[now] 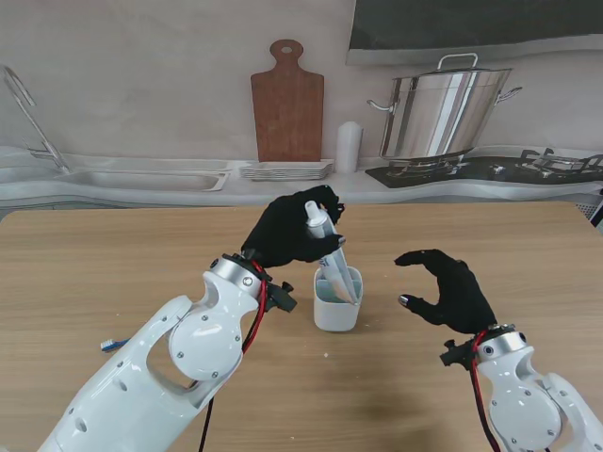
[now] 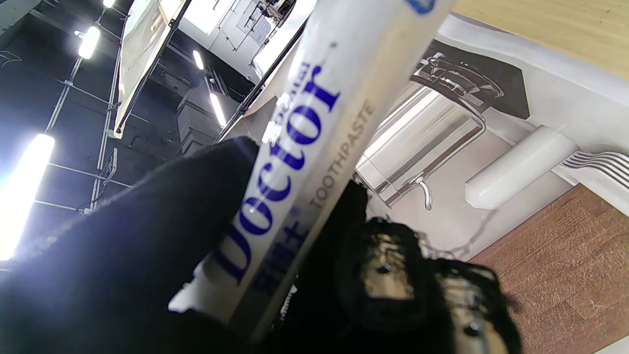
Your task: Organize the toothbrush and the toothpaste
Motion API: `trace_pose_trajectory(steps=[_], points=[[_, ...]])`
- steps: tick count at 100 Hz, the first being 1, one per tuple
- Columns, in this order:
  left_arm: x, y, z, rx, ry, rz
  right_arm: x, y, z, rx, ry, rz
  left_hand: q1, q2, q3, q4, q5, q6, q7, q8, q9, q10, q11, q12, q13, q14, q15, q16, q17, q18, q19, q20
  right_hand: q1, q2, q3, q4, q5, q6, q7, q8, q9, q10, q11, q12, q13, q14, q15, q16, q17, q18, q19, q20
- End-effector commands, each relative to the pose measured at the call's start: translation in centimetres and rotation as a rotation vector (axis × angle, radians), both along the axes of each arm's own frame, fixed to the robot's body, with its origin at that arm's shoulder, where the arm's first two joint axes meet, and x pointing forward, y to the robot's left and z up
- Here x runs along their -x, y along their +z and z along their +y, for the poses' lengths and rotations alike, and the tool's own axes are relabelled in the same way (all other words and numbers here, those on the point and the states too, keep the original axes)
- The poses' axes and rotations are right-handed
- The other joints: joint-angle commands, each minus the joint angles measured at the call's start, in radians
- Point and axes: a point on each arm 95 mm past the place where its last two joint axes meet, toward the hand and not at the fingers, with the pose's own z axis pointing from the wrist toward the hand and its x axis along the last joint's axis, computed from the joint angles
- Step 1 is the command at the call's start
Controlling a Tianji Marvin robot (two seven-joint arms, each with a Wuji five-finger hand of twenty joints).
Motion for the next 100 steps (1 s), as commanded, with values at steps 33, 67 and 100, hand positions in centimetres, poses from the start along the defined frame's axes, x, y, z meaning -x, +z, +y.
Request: trace_pose_trajectory(steps=[33, 67, 100], points=[[-1.4, 1.0, 0.2, 0.027, 0.037, 0.025, 0.3, -0.4, 0.3, 0.007, 0.020, 0.016, 0.111, 0.125, 0.119, 0.086, 0.019, -0.003, 0.090, -0.013, 0.129, 0.004, 0.154, -0.039, 0.023, -0.072, 0.085, -0.023, 0.025, -0.144, 0.206, 0.016, -0.042, -0.013, -0.020, -0.009, 0.000, 0.011, 0.000, -0.003, -0.026, -0.013, 0.012, 0.001, -0.001, -0.025, 0.003, -0.024, -0.003, -0.001, 0.002, -0.009], [-2.6, 0.2, 1.1, 0.003, 0.063, 0.077, 0.5, -0.6, 0.5, 0.009, 0.027, 0.024, 0.111, 0.118, 0.123, 0.090, 0.022, 0.001, 0.096, -0.021, 0.133, 0.005, 0.160, -0.046, 0.022, -0.069, 0.089, -0.028, 0.026, -0.143, 0.209, 0.016, -0.045, -0.008, -0.025, -0.009, 0.008, 0.011, -0.001, -0.004, -0.025, -0.011, 0.013, 0.001, 0.000, -0.024, 0.003, -0.025, -0.004, 0.004, 0.003, -0.011], [-3.5, -0.9, 1.3, 0.006, 0.070, 0.126, 0.5, -0.7, 0.5, 0.014, 0.032, 0.034, 0.112, 0.109, 0.127, 0.090, 0.028, 0.007, 0.097, -0.032, 0.138, 0.009, 0.162, -0.052, 0.023, -0.063, 0.094, -0.033, 0.026, -0.138, 0.214, 0.016, -0.048, -0.007, -0.026, -0.009, 0.018, 0.016, -0.003, -0.006, -0.022, -0.009, 0.013, 0.001, 0.005, -0.022, 0.005, -0.024, 0.000, 0.008, 0.007, -0.010]])
